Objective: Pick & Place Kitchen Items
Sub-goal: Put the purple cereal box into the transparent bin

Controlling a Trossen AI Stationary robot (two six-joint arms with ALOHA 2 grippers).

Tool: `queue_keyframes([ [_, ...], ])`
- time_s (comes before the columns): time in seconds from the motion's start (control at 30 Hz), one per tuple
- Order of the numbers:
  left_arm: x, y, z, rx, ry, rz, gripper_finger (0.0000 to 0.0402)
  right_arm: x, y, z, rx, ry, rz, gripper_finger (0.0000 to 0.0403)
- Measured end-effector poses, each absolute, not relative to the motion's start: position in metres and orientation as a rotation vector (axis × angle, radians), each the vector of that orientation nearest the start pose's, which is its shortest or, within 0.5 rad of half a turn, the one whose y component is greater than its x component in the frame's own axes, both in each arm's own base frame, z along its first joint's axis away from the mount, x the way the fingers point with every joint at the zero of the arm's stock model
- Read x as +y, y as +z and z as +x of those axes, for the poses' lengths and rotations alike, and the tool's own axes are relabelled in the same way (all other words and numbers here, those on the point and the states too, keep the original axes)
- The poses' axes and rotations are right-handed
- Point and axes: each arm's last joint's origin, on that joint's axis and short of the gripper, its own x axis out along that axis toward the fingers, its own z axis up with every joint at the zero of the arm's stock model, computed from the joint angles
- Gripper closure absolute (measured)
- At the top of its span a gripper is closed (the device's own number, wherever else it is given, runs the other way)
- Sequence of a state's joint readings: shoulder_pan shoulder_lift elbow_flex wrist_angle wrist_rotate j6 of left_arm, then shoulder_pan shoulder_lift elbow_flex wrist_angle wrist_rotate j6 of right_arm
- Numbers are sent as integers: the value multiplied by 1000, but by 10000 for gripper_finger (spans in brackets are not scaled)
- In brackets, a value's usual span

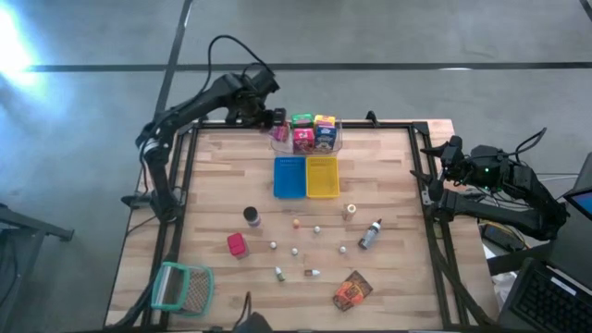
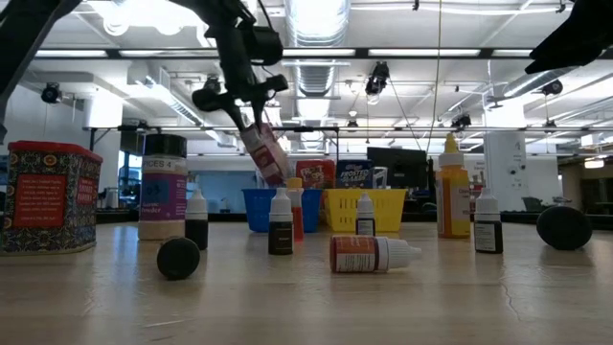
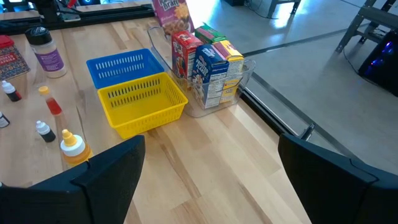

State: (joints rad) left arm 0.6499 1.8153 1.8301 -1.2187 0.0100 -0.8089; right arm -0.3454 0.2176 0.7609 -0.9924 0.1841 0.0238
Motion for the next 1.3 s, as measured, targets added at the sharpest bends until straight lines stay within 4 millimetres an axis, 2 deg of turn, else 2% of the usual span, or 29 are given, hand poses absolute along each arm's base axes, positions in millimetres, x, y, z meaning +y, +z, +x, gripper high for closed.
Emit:
queue_keyframes([
  [0.37,226,314,305,897,1031,-1105,266,-14,297,24,447,-526,60,39],
  [0.8,234,294,316,950,1014,-1052,263,-14,297,24,447,-526,60,39],
  [1.13,235,291,318,975,956,-1029,182,-14,297,24,447,-526,60,39],
  [1.3,235,294,317,973,924,-1005,162,-14,297,24,447,-526,59,39],
])
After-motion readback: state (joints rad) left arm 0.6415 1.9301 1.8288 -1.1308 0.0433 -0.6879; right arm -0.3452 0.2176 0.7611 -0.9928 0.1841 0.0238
